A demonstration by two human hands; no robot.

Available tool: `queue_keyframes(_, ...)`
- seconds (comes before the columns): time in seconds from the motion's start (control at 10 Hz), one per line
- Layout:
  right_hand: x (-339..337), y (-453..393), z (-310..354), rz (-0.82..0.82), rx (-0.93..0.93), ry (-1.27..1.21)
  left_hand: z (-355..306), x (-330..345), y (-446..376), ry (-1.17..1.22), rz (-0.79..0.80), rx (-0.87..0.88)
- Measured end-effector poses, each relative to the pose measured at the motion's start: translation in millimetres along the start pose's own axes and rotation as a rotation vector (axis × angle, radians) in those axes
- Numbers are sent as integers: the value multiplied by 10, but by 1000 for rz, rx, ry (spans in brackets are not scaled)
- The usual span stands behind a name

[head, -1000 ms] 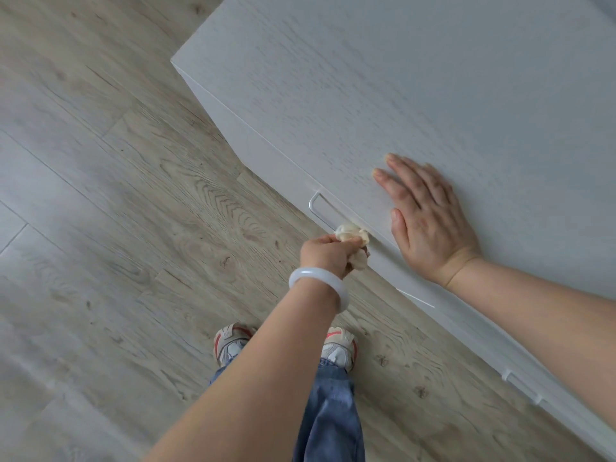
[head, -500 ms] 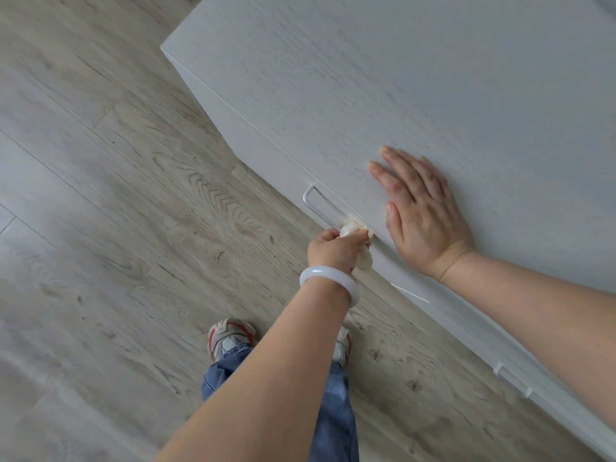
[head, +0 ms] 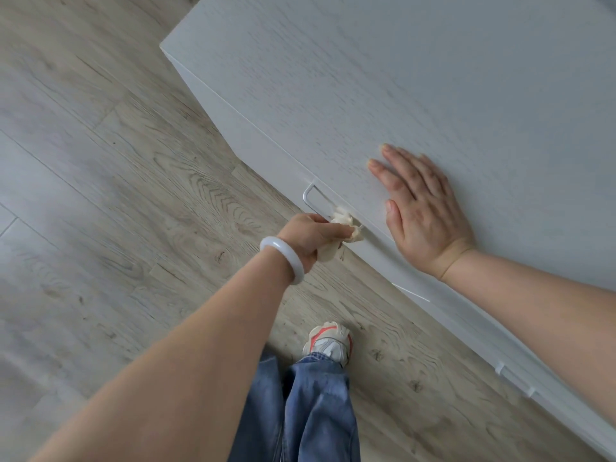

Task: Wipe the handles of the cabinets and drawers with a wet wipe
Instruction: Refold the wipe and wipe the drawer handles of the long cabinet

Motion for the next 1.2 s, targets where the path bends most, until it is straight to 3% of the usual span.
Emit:
queue_keyframes(0.3, 3, -2, 3, 6, 4, -4, -416, -495, 61, -22, -9, 135)
queue_keyframes(0.5, -2, -1, 4, 15, 1, 5, -325, -492, -5, 8, -78, 281)
queue_keyframes(0.7, -5, -2, 7, 7, 2, 2, 90, -148, -67, 756, 66, 129)
queue_keyframes(0.8, 0, -4, 8, 2, -2, 1, 187, 12, -36, 772, 67, 45)
queue_keyframes(1.0, 7, -4, 7, -2, -6, -1, -110, -258, 31, 558, -141, 170)
queue_keyframes(1.1, 10, -3, 7, 4, -1, 5, 19, -127, 48, 499, -180, 135)
queue_keyframes(1.2, 0, 0, 3, 12, -1, 16, 287, 205, 41, 389, -127, 37)
Point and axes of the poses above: each hand's wrist, its own y-axis away from the middle knuckle, its own x-axis out of the palm, z = x × y, the point moved 1 cm from there along -y, towards the middle knuckle, and after that the axes turned 12 degrees about -x, right-handed, at the moved point
